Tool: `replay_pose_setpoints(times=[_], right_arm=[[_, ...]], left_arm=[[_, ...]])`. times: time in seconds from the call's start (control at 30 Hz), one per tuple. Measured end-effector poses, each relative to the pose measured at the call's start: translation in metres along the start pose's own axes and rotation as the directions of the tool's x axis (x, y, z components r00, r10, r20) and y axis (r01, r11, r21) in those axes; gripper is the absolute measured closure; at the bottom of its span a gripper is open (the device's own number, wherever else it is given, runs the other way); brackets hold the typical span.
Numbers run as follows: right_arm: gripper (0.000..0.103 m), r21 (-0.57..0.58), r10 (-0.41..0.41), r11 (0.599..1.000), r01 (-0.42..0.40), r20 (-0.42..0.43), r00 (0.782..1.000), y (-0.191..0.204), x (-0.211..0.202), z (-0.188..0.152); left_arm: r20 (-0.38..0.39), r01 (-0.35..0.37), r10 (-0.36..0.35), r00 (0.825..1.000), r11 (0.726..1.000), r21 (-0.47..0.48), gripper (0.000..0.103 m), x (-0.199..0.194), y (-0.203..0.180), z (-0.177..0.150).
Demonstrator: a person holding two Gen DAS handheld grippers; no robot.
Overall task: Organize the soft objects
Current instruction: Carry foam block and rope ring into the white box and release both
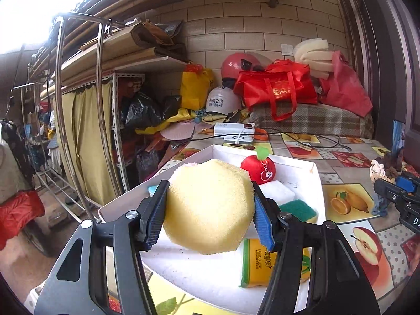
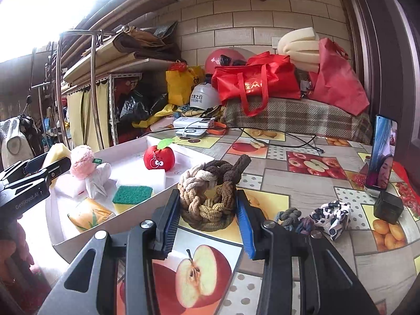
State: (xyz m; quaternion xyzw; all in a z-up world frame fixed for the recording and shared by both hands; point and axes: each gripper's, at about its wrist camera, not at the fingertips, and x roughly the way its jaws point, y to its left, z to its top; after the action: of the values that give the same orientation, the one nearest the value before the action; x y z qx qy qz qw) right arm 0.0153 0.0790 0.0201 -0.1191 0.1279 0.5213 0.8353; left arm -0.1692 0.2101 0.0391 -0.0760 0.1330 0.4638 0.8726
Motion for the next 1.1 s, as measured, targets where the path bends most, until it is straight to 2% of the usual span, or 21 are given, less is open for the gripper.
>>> replay_pose_setpoints(times=[0.23,0.5,0.57,0.63,0.7,0.77,0.87,1.1], right_arm=[[0.062,-0.107,0.029,0.994,-0.029,0.003,1.000,0.047,0.038,0.015],[0.062,-0.093,0.056,0.994,-0.061,-0.058,0.997,0.072,0.080,0.029],[0.060,-0.099,0.054,0.993,-0.061,-0.080,0.995,0.076,0.088,0.030],[0.059,-0.108,0.062,0.991,-0.073,-0.107,0.992,0.078,0.095,0.031],[0.050,-0.116,0.066,0.990,-0.081,-0.127,0.990,0.080,0.097,0.030],[0.015,-0.122,0.074,0.989,-0.089,-0.119,0.990,0.081,0.094,0.029],[0.007,-0.133,0.065,0.988,-0.079,-0.108,0.992,0.084,0.092,0.029],[0.000,-0.135,0.039,0.990,-0.046,-0.052,0.998,0.083,0.084,0.031]], left_arm=[[0.003,-0.039,0.039,0.999,0.998,-0.051,0.043,0.026,0.023,0.006],[-0.084,0.083,-0.084,0.993,0.996,-0.016,0.042,0.064,0.012,0.017],[-0.096,0.083,-0.085,0.992,0.996,-0.025,0.038,0.072,0.010,0.019],[-0.092,0.051,-0.054,0.994,0.998,-0.038,0.023,0.072,0.011,0.020],[-0.059,0.026,-0.029,0.998,0.998,-0.054,0.011,0.066,0.014,0.021],[-0.031,-0.011,0.009,0.999,0.998,-0.059,0.001,0.060,0.014,0.020],[-0.008,-0.054,0.053,0.999,0.997,-0.047,0.000,0.054,0.013,0.019],[-0.008,-0.115,0.115,0.993,0.990,-0.077,0.000,0.051,0.019,0.016]])
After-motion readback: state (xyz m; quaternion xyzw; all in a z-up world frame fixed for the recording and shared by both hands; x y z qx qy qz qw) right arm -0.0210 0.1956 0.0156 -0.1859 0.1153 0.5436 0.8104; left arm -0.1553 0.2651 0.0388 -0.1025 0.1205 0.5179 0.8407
